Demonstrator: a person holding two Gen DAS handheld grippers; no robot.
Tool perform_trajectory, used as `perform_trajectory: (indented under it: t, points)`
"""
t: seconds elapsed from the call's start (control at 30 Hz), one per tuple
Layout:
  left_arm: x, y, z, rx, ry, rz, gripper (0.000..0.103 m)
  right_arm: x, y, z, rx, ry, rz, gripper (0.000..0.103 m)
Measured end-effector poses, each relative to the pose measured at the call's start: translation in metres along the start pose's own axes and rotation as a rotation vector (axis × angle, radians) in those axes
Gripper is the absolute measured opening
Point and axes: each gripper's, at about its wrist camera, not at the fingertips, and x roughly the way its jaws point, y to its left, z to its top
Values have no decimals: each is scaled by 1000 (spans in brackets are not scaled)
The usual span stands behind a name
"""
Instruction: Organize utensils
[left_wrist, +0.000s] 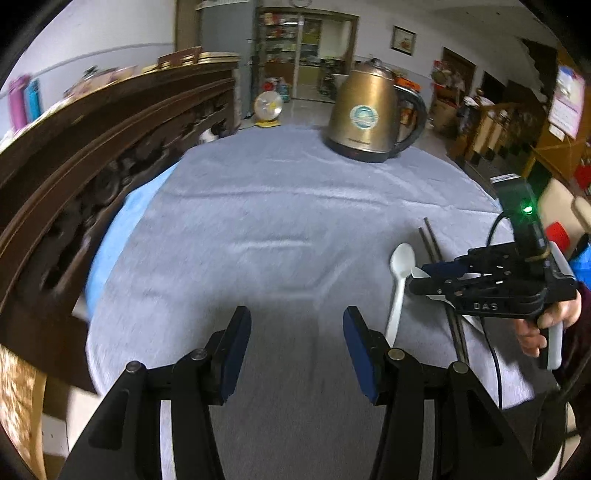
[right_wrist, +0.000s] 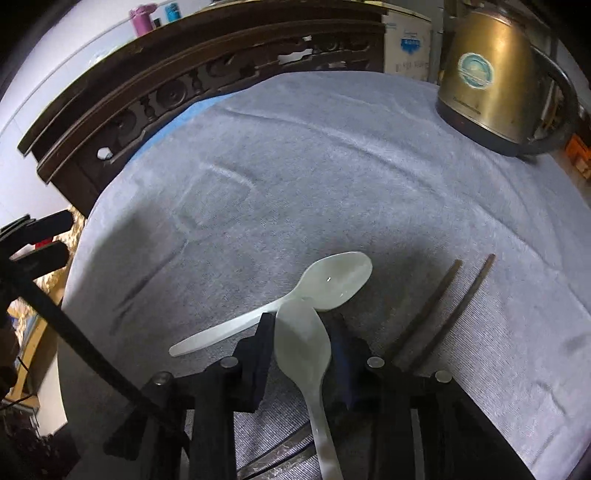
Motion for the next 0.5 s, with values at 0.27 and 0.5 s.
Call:
perform_trajectory:
  t: [0.27, 0.5]
  points:
    - [61, -56, 48, 117, 55, -153, 53, -49, -71, -26, 363, -199, 84, 32]
    - [112, -113, 63, 259, 139, -199, 54, -77, -122, -60, 577, -255, 34, 32]
